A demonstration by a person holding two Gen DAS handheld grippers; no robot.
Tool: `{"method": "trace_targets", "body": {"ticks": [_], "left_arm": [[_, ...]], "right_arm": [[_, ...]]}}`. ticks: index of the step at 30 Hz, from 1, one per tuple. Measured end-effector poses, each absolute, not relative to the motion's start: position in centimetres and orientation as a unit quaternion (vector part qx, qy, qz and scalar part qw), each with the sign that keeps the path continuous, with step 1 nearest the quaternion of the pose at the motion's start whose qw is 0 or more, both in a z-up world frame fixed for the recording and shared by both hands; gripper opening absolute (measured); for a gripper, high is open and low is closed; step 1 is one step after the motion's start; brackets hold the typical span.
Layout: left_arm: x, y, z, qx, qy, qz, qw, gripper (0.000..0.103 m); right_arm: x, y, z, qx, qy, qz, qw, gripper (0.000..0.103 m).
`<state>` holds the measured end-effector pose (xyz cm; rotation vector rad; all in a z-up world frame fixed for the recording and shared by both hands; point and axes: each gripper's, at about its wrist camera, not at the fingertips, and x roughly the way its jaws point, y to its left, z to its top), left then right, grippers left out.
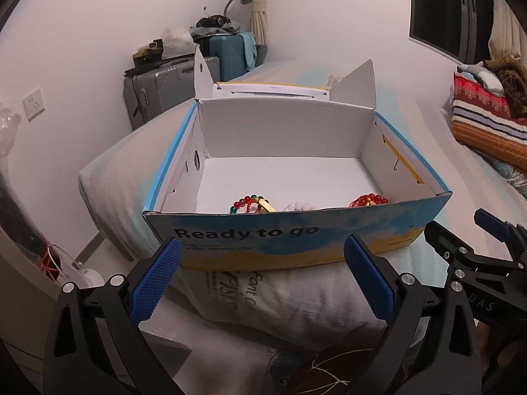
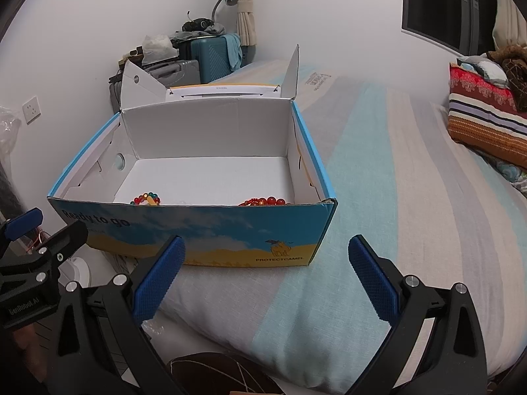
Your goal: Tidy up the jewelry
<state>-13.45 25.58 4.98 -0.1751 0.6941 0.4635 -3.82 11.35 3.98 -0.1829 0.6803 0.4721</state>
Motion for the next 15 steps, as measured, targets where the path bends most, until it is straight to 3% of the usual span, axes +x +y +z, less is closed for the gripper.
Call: {"method": "trace_targets", "body": {"ticks": [15], "left_arm": [[-13.52, 25.87, 4.84, -0.107, 0.338, 0.215, 0.91, 0.097]], "right_arm": [[-3.69, 11.24, 3.82, -0.086, 0.332, 0.227, 0.911, 0.095]]}}
